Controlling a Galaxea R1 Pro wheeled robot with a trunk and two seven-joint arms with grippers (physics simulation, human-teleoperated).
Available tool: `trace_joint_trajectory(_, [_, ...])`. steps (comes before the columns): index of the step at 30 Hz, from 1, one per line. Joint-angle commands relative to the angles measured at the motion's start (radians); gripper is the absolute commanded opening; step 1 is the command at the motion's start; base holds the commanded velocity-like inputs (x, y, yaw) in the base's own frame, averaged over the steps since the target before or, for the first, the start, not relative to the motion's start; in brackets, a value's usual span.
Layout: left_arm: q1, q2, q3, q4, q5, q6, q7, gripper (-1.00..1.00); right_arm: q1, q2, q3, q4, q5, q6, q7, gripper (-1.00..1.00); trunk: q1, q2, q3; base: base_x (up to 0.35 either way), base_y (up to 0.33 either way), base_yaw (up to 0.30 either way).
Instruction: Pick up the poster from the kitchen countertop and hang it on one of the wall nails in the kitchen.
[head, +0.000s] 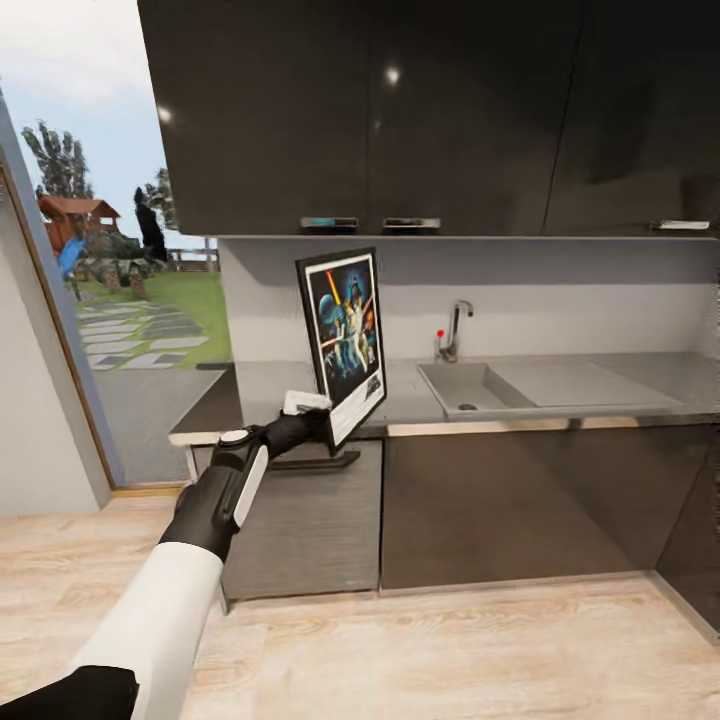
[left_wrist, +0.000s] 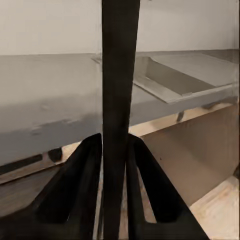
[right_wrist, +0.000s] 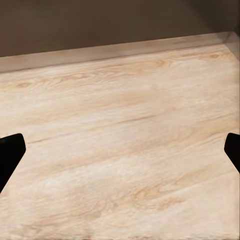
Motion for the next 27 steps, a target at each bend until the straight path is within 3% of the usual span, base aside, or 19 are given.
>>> trace_joint_trajectory(1, [-0.001, 0.0, 0.001, -0.002, -0.004, 0.005, -0.026, -1.0, 0.0, 0.0, 0.0, -0.001, 0.0, -0.001, -0.001, 1.0, -0.001, -0.001, -0.001, -0.337, 0.0, 0.0])
trace_joint_trajectory(2, [-0.001, 0.001, 0.002, -0.006, -0.004, 0.005, -0.097, -1.0, 0.0, 0.0, 0.0, -0.001, 0.0, -0.001, -0.001, 1.0, -0.001, -0.001, -0.001, -0.336, 0.0, 0.0])
trace_joint_trajectory(5, [-0.001, 0.001, 0.002, -0.012, -0.005, 0.005, -0.21, -1.0, 0.0, 0.0, 0.0, -0.001, 0.0, -0.001, -0.001, 1.0, -0.001, -0.001, -0.001, -0.336, 0.0, 0.0])
trace_joint_trajectory(11, [-0.001, 0.01, 0.002, -0.013, -0.007, 0.02, -0.338, -1.0, 0.0, 0.0, 0.0, -0.001, 0.0, -0.001, -0.001, 1.0, -0.001, -0.001, -0.001, -0.336, 0.0, 0.0])
trace_joint_trajectory(13, [-0.001, 0.019, 0.002, -0.013, -0.007, 0.026, -0.393, -1.0, 0.0, 0.0, 0.0, -0.001, 0.0, -0.001, -0.001, 1.0, -0.001, -0.001, -0.001, -0.334, 0.0, 0.0])
trace_joint_trajectory(15, [-0.001, 0.042, 0.002, -0.012, -0.008, 0.03, -0.501, -1.0, 0.0, 0.0, 0.0, -0.001, 0.0, -0.001, -0.001, 1.0, -0.001, -0.001, -0.001, -0.305, 0.0, 0.0])
trace_joint_trajectory(17, [0.0, 0.059, 0.002, -0.007, -0.009, 0.031, -0.566, -1.0, 0.0, 0.0, 0.0, -0.001, 0.0, -0.001, -0.001, 1.0, -0.001, -0.001, -0.001, -0.257, 0.0, 0.0])
trace_joint_trajectory(20, [0.001, 0.082, 0.001, -0.002, -0.01, 0.029, -0.629, -1.0, 0.0, 0.0, 0.0, -0.001, 0.0, -0.001, -0.001, 1.0, -0.001, -0.001, -0.001, -0.152, 0.0, 0.0])
trace_joint_trajectory(27, [0.023, 0.112, 0.001, 0.002, -0.012, 0.011, -0.692, -1.0, 0.0, -0.005, 0.001, -0.01, -0.001, 0.001, 0.004, 1.0, -0.001, -0.001, -0.001, -0.042, 0.0, 0.0])
